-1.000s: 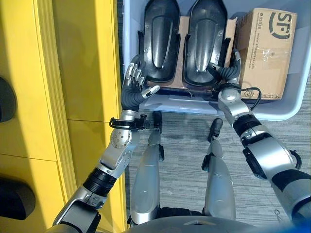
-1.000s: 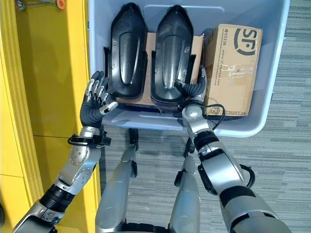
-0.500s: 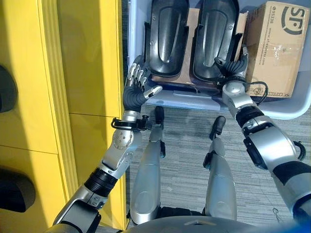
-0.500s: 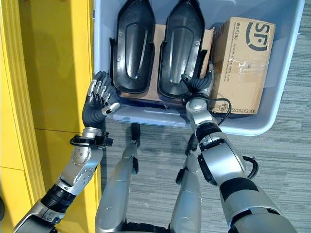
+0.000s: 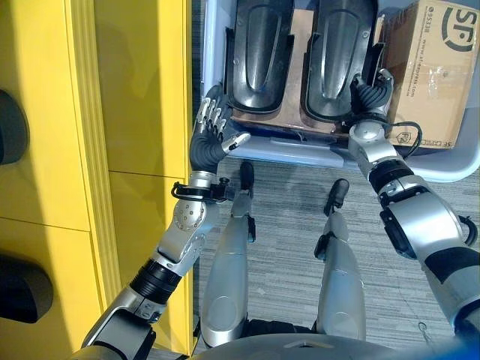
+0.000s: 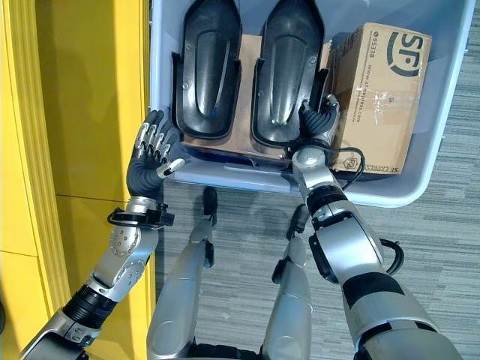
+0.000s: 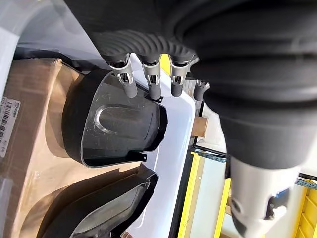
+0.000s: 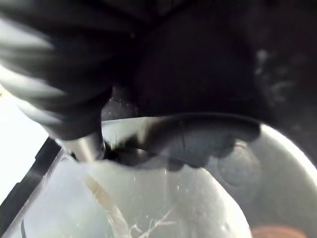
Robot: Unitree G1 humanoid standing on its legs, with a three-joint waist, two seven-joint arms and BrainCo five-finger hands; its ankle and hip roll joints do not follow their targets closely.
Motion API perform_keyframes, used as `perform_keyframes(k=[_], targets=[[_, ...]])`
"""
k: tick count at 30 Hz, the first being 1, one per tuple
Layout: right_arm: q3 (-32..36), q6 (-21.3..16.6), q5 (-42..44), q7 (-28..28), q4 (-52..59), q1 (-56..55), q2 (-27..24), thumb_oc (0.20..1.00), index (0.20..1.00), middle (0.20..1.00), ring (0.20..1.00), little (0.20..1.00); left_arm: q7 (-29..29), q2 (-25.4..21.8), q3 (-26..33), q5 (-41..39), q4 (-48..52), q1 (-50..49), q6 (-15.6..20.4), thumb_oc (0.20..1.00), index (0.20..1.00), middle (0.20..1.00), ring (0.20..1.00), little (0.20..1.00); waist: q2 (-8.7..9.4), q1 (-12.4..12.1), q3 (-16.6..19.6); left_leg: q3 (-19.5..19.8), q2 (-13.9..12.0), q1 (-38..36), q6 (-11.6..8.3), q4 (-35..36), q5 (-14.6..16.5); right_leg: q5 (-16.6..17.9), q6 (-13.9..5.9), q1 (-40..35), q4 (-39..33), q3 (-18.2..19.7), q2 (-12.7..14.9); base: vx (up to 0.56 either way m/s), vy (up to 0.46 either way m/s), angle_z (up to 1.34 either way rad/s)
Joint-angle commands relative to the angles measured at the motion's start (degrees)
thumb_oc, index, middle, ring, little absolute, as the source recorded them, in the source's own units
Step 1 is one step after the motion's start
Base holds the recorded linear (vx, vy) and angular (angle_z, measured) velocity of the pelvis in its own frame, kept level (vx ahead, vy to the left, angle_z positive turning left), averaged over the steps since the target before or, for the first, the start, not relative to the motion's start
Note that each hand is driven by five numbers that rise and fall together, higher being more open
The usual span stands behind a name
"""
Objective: Move parts from the plastic box to the shelf.
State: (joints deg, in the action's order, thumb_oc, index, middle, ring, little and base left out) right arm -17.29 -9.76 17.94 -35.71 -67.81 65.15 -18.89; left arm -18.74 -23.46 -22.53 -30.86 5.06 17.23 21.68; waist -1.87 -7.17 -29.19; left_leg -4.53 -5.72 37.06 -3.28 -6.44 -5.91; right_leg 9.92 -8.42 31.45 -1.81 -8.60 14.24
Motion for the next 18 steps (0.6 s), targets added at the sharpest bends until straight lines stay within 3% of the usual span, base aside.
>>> perform_keyframes(k=[1,18], targets=[[-2.6,0.4,-0.2,0.0,-0.6,-2.2,-0.5,0.2,0.2,0.2,0.2,0.2,-0.2,-1.9,0.0,0.1,5.8,-0.3,3.5,1.0,1.0,1.0,1.0,1.0,-1.5,-0.5,-0.6,1.2,1.3,-0.2,1.31,-0.4,3.0,-8.3,0.02,-2.2,7.4,0.6,0.8,0.0,0.0,0.0],[-1.2,-0.2,0.0,-0.4,2.9,-4.5,-2.0,0.2,0.2,0.2,0.2,0.2,1.1,-2.5,-0.7,-0.9,5.1,-0.3,2.8,1.0,1.0,1.0,1.0,1.0,-0.28,0.1,-0.6,1.4,0.8,-4.6,1.04,0.8,2.4,-8.4,0.15,-6.0,7.2,0.5,0.3,-0.01,-0.002,0.0]])
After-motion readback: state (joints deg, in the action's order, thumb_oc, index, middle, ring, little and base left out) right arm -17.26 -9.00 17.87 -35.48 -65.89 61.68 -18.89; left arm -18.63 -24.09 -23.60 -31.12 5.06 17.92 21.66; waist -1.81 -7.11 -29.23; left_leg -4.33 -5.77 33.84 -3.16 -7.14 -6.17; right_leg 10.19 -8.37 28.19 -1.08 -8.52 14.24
